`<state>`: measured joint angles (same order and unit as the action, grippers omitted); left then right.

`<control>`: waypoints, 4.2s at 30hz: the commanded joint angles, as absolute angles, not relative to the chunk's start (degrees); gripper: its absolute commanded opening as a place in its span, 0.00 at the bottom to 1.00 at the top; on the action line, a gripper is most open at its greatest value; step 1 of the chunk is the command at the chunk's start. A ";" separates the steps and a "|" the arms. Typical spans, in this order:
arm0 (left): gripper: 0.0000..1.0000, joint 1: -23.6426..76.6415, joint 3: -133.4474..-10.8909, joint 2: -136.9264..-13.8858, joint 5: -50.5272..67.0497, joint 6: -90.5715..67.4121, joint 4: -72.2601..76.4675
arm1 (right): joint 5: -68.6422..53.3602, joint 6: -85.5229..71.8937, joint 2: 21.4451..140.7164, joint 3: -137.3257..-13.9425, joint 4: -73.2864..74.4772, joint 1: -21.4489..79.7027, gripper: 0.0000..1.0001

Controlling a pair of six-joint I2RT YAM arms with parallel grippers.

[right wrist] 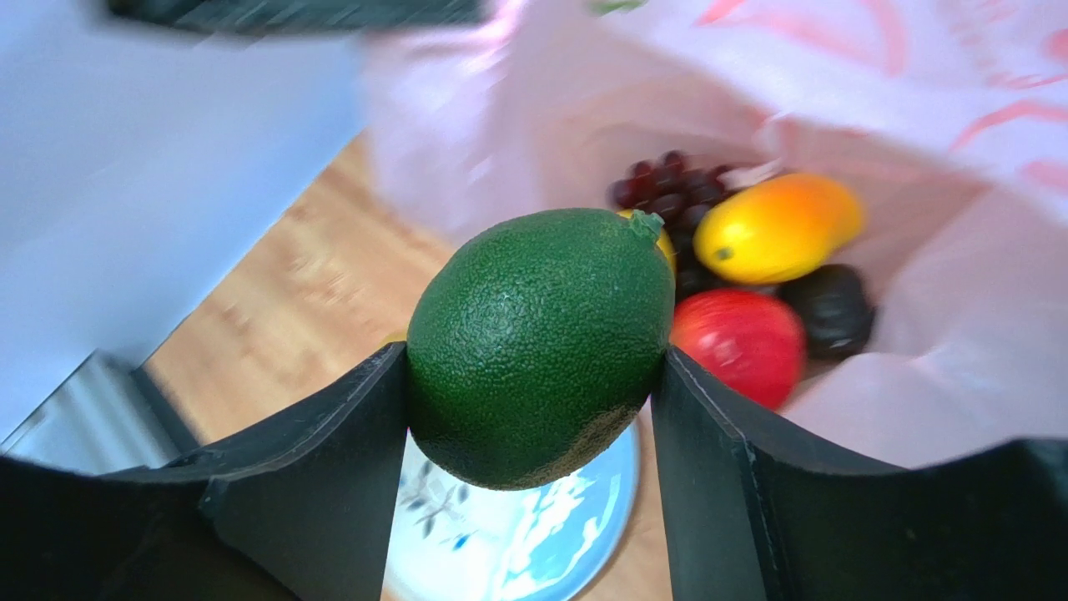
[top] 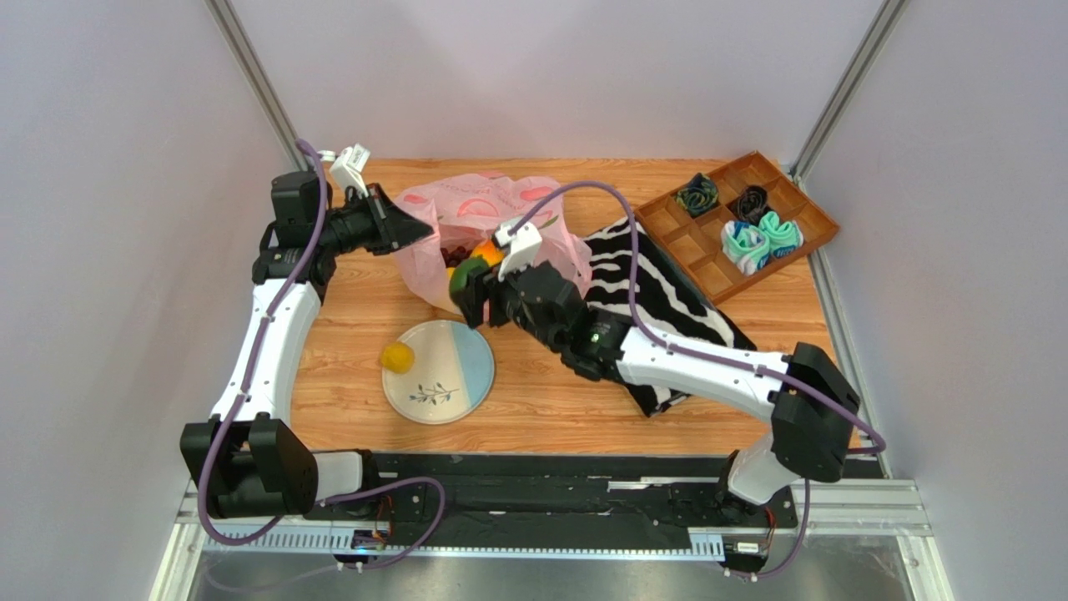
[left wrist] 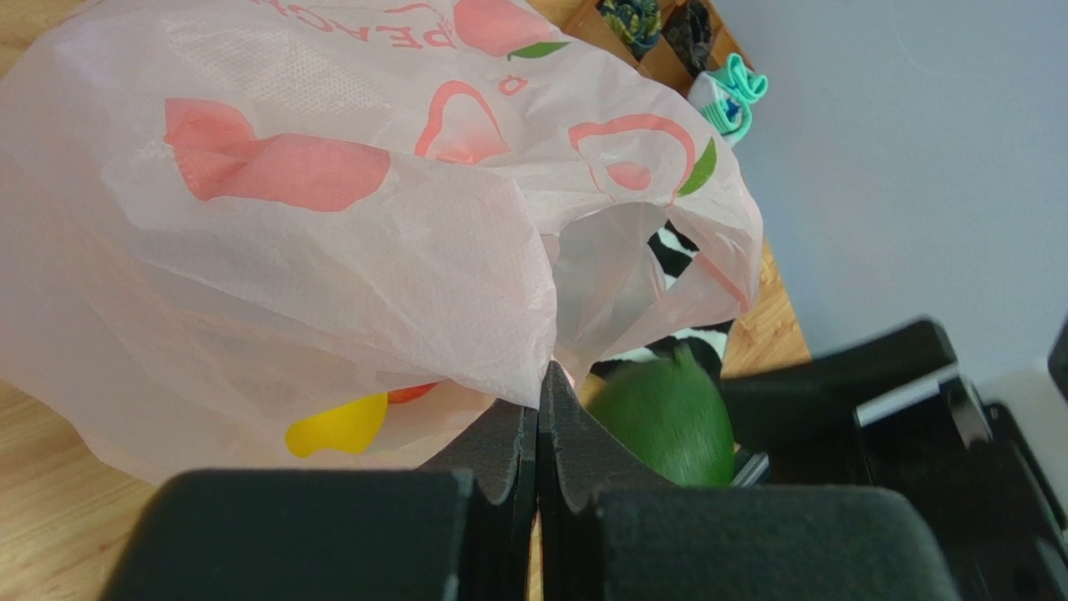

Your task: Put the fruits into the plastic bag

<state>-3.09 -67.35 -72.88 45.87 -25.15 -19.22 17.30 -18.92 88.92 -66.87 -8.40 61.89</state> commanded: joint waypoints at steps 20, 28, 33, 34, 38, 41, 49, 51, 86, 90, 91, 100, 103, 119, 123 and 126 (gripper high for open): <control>0.00 -2.99 -69.26 -72.77 45.09 -23.11 -20.22 | 25.93 -16.35 111.00 -89.82 12.39 51.77 0.10; 0.00 -2.90 -69.35 -72.86 45.18 -23.12 -20.30 | 24.70 -16.44 112.41 -91.41 13.45 50.89 0.40; 0.00 -2.99 -69.26 -72.95 45.26 -23.12 -20.30 | 24.17 -16.35 112.59 -91.58 13.71 50.63 0.69; 0.00 -2.99 -69.26 -72.95 45.35 -23.20 -20.39 | 24.08 -16.43 112.67 -91.76 13.88 50.63 0.74; 0.00 -2.90 -69.26 -72.86 45.35 -23.20 -20.22 | 23.64 -16.44 112.85 -91.93 13.89 50.54 0.84; 0.00 -2.90 -69.26 -72.86 45.44 -23.20 -20.30 | 23.47 -16.44 112.94 -92.11 13.89 50.45 0.87; 0.00 -2.90 -69.26 -72.69 45.61 -23.29 -20.21 | 21.80 -15.30 110.58 -90.62 11.96 50.45 0.86; 0.00 -2.90 -69.26 -72.69 45.53 -23.29 -20.21 | 17.51 -14.24 108.56 -88.35 9.41 50.62 0.85; 0.00 -2.90 -69.43 -73.13 44.82 -22.85 -20.66 | 19.35 -11.26 82.44 -67.32 15.65 44.30 0.46; 0.00 -3.34 -69.78 -73.82 46.05 -24.78 -18.29 | 18.54 -9.24 83.23 -73.90 17.66 44.30 0.00; 0.00 -4.38 -70.48 -74.18 46.75 -27.57 -17.93 | 18.02 -8.45 83.15 -75.48 17.84 44.30 0.00; 0.00 -10.37 -84.01 -77.34 52.56 -40.88 -7.90 | 20.48 2.63 90.15 -96.67 15.91 44.12 0.00; 0.00 -10.81 -85.25 -78.92 51.60 -38.25 -10.10 | 18.91 2.73 93.68 -98.70 15.91 43.51 0.00; 0.00 -10.81 -76.20 -79.55 48.52 -27.16 -18.11 | 16.35 0.35 99.50 -99.14 18.90 43.07 0.20; 0.00 -10.81 -75.41 -78.31 48.16 -27.16 -17.75 | 14.94 -1.75 97.13 -98.53 19.07 43.15 0.55; 0.00 -10.72 -75.15 -77.78 48.08 -27.25 -17.58 | 14.41 -2.98 92.83 -95.47 18.02 44.29 0.66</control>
